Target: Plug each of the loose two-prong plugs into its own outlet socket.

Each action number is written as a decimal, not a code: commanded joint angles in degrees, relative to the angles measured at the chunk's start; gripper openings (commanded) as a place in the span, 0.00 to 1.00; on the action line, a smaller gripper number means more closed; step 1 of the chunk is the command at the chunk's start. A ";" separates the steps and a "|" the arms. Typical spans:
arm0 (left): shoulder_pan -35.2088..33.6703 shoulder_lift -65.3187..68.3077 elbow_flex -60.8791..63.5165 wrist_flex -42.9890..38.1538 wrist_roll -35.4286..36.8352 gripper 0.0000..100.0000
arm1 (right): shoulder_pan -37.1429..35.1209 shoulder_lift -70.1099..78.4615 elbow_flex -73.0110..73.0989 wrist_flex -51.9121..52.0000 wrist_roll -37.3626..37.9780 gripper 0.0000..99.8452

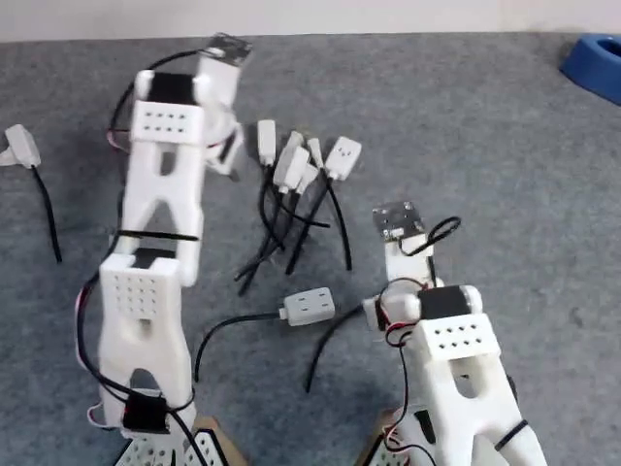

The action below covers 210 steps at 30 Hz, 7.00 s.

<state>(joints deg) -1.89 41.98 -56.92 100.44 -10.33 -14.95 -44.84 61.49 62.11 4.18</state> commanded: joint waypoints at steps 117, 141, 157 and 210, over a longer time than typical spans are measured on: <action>-4.09 -0.57 0.31 0.44 -2.20 0.21 | 3.47 31.16 -14.81 -1.10 52.13 0.12; -8.75 -1.10 0.22 0.44 -1.93 0.21 | 3.82 31.34 -7.52 -7.60 49.32 0.27; -14.55 -1.10 0.22 0.44 -2.29 0.12 | 4.09 31.25 -1.54 -4.18 50.20 0.07; -6.55 -117.23 112.57 -33.76 -12.31 0.21 | -32.31 -20.00 -0.48 -8.04 18.64 0.01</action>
<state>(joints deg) -7.52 -49.89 36.79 72.57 -23.16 -45.19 -66.02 61.32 58.33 25.54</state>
